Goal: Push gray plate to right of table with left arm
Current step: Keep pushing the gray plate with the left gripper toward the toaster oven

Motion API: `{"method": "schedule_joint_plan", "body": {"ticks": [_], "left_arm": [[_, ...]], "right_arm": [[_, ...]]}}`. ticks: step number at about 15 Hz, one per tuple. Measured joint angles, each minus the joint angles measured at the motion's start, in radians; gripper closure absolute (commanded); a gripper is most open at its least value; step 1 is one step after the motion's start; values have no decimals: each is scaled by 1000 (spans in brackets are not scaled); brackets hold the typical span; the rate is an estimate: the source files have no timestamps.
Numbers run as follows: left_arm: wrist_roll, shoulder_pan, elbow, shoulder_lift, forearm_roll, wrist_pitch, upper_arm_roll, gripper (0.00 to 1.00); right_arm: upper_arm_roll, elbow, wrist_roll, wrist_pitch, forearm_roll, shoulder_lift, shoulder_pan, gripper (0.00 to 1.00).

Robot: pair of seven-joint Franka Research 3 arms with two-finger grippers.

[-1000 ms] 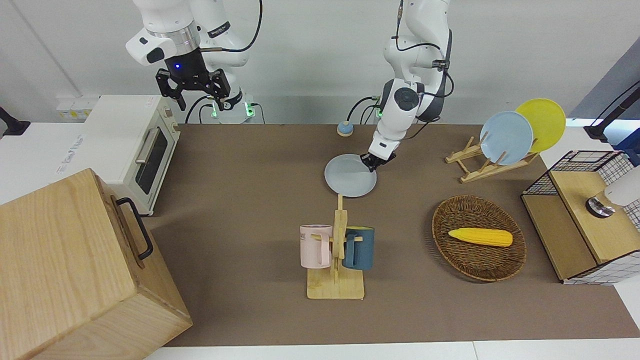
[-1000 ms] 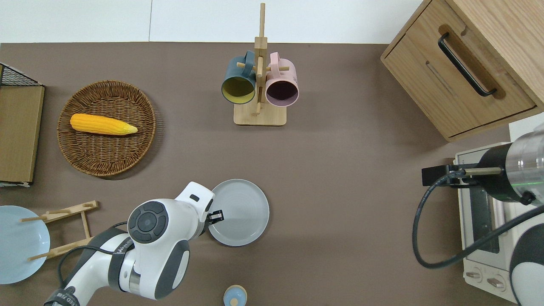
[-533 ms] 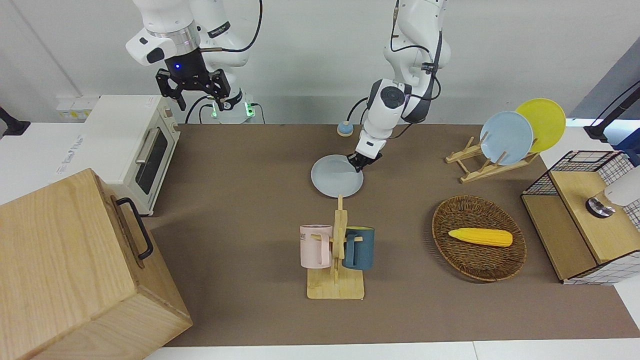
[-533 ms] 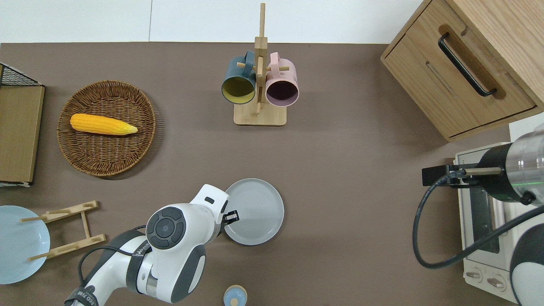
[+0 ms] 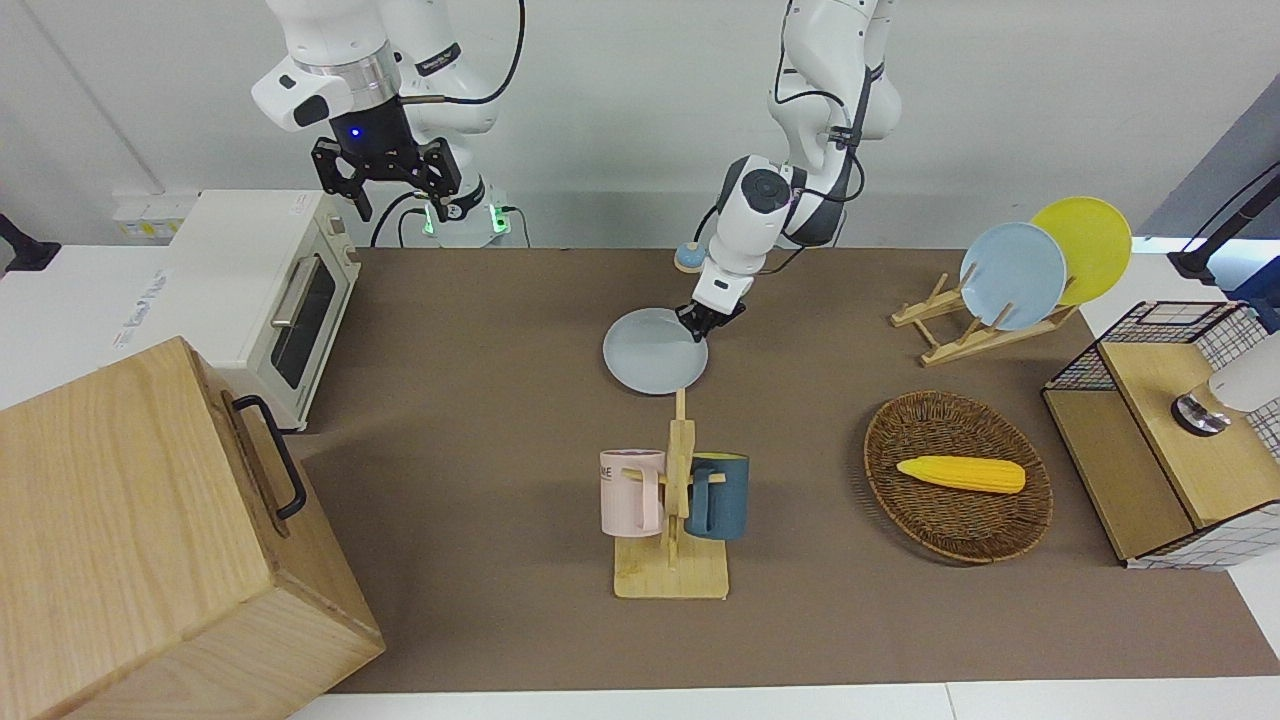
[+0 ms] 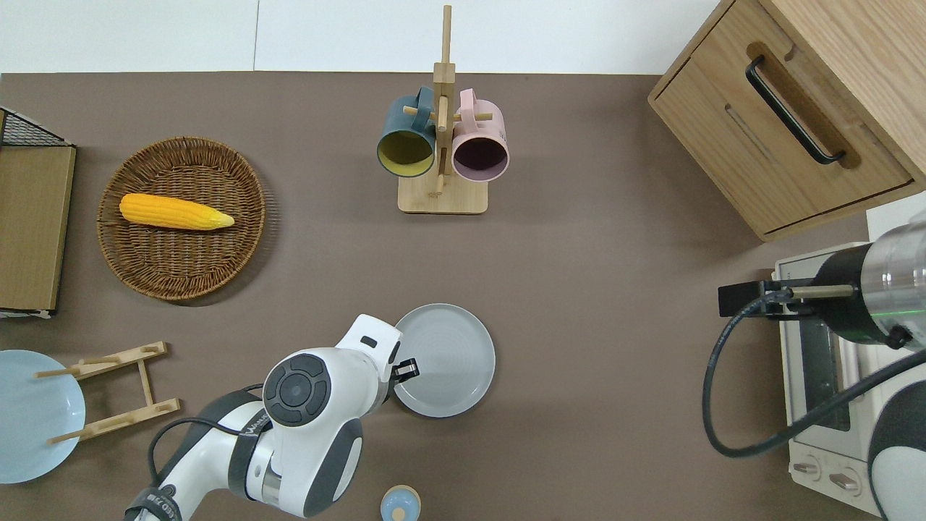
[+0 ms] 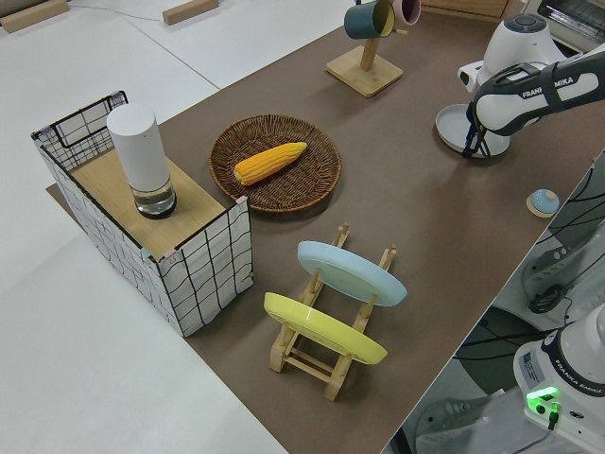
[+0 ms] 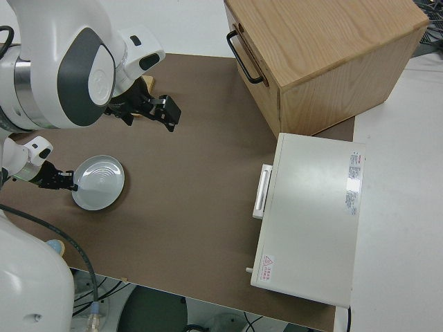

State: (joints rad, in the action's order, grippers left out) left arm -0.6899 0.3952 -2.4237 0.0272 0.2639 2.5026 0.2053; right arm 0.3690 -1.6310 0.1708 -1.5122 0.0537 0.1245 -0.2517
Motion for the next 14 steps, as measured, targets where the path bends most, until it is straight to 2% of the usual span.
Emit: {"method": "schedule_joint_plan", "body": {"ticks": [5,10,14], "left_arm": [[-89,81,48,48,4,36,-15,1000],[-203,172,132,134,14,114,-33,1000],[-247,258,198,186,30,120,-86,1000]], "right_arm": [[0,0,0,0,0,0,0,5],[0,0,0,0,0,0,0,5],[0,0,0,0,0,0,0,5]]}}
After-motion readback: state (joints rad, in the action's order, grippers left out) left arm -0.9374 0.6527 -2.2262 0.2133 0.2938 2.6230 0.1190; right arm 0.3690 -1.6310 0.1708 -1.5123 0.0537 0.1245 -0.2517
